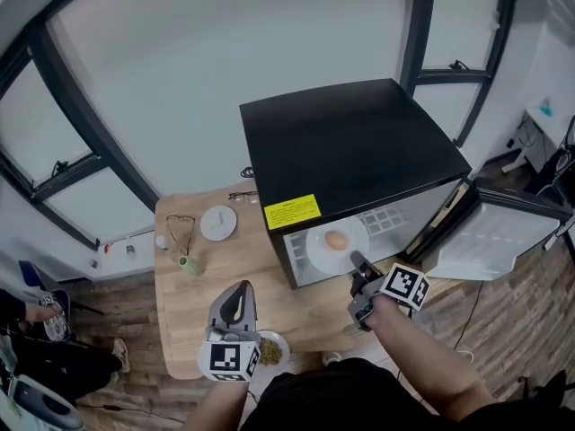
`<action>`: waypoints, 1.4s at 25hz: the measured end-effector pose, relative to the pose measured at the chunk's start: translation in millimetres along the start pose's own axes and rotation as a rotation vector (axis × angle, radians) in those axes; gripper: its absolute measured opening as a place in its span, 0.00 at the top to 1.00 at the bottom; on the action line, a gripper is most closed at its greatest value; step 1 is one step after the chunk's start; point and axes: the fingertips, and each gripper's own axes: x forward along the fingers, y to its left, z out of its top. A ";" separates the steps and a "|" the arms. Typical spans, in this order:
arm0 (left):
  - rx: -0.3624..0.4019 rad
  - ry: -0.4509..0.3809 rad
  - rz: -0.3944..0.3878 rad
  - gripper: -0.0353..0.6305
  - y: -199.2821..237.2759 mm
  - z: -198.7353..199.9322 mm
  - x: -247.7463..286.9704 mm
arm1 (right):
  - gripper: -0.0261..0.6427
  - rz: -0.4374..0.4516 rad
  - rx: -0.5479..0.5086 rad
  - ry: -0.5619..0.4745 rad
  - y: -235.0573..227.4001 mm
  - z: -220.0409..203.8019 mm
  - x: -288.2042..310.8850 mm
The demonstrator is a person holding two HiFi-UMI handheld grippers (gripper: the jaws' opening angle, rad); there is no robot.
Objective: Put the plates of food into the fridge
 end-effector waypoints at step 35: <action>-0.019 0.077 0.146 0.94 38.8 -24.0 -6.4 | 0.69 -0.349 -0.849 0.266 2.4 32.3 95.2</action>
